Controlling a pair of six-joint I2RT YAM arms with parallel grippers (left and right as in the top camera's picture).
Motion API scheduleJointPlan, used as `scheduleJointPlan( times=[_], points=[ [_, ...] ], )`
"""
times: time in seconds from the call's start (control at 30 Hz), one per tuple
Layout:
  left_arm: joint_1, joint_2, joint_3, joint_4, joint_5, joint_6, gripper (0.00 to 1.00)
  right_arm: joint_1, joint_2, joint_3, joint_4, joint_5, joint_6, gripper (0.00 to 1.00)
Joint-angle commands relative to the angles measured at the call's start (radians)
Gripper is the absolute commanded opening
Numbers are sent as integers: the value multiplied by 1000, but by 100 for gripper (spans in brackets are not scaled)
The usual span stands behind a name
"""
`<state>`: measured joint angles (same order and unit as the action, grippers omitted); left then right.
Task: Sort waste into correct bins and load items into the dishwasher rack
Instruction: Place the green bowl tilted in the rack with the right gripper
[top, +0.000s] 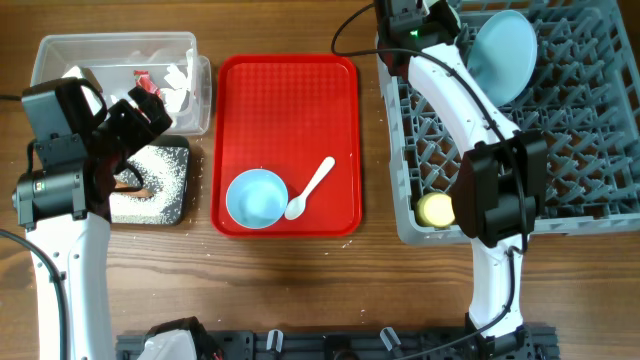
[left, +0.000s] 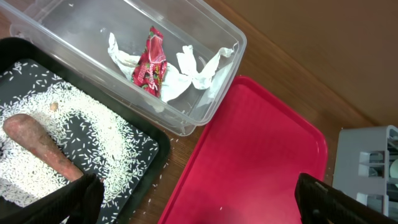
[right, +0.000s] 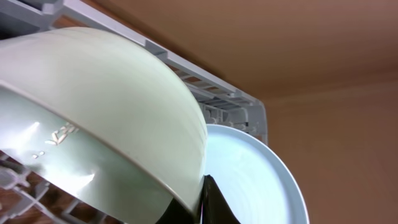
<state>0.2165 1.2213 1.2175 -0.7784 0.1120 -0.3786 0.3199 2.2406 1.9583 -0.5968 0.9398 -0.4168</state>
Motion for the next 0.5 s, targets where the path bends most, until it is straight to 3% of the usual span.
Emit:
scheduleJointPlan(
  times=[0.0, 0.03, 0.07, 0.13, 0.23, 0.33, 0.47],
  points=[
    [5, 3, 11, 2, -13, 9, 100, 13, 21, -3, -29, -62, 1, 4],
    [4, 3, 11, 2, -13, 9, 100, 15, 21, -3, -39, -62, 1, 5],
    [5, 3, 11, 2, -13, 9, 100, 15, 21, -3, -54, -62, 1, 16],
    [5, 3, 11, 2, -13, 9, 100, 16, 21, -3, -63, -63, 1, 20],
    [4, 3, 11, 2, -13, 9, 100, 18, 21, -3, -74, -62, 1, 36],
    [5, 3, 11, 2, -13, 8, 100, 26, 21, -3, -78, -62, 0, 43],
    [4, 3, 11, 2, -13, 9, 100, 56, 21, -3, -89, -61, -2, 43]
  ],
)
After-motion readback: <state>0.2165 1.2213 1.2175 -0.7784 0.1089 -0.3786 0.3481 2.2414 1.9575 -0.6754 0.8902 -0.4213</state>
